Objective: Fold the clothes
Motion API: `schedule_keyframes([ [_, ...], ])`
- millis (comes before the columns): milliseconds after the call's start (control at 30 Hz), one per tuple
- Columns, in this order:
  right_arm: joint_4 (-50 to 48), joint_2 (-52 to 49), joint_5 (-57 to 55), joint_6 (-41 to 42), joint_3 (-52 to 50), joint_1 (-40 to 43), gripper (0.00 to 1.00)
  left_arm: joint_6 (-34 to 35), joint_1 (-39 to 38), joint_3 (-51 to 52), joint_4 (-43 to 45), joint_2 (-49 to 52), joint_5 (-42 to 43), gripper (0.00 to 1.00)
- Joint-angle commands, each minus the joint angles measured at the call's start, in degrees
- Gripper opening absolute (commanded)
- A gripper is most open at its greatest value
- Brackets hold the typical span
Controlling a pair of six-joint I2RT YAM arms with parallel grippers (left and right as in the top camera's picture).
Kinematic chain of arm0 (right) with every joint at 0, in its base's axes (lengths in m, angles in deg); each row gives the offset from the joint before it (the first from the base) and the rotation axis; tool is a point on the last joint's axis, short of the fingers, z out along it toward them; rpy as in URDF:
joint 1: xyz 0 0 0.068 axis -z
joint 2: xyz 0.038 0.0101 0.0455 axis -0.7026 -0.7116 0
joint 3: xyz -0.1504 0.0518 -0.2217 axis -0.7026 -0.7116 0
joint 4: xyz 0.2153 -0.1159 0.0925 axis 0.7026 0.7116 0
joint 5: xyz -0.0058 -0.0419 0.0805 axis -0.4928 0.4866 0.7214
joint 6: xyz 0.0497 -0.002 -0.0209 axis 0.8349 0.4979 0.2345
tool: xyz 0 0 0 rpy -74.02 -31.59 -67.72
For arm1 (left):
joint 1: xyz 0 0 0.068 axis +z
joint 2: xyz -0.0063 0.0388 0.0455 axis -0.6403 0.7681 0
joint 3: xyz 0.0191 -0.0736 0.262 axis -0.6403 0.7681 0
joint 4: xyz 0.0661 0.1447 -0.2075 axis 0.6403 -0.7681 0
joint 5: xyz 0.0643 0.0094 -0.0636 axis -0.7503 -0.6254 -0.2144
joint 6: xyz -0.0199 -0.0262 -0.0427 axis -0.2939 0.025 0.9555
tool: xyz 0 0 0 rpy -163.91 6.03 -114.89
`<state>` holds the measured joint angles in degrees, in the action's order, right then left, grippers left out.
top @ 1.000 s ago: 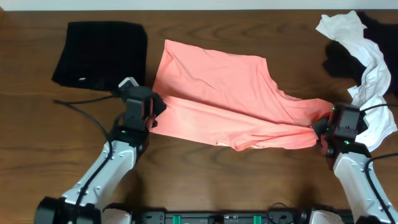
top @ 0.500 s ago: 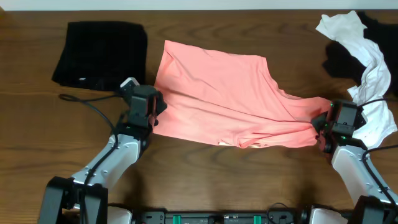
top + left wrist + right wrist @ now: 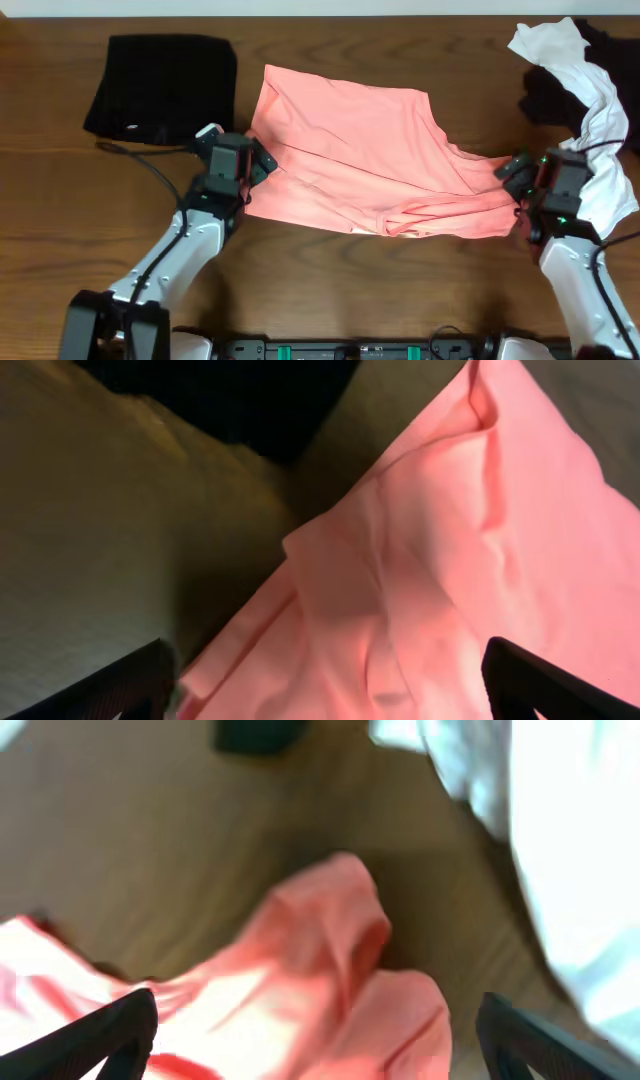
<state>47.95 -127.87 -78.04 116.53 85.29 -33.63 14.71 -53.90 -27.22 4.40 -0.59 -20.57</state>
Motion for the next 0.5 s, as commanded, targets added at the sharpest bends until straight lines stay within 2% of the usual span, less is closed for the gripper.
schedule_keyframes([
  [0,2.49,3.17,4.33,-10.27,5.79,-0.55,0.99,-7.48,-0.09,-7.72,-7.19,-1.66,-1.09,0.98],
  [133,12.22,3.21,9.46,-15.58,13.79,-0.59,0.99,-12.44,-0.09,-17.92,-22.58,-1.42,-1.11,0.98],
  [267,21.0,1.97,12.52,-18.08,20.59,-0.7,0.99,-16.65,-0.09,-27.28,-33.94,-1.31,-1.09,0.98],
  [367,25.94,0.35,12.35,-18.32,24.61,-1.73,0.99,-17.29,-0.09,-32.89,-39.65,-1.07,-1.09,0.98],
  [467,28.61,-2.01,10.43,-17.77,27.41,-3.39,0.99,-15.65,-0.07,-36.5,-41.59,-0.61,-1.11,0.98],
])
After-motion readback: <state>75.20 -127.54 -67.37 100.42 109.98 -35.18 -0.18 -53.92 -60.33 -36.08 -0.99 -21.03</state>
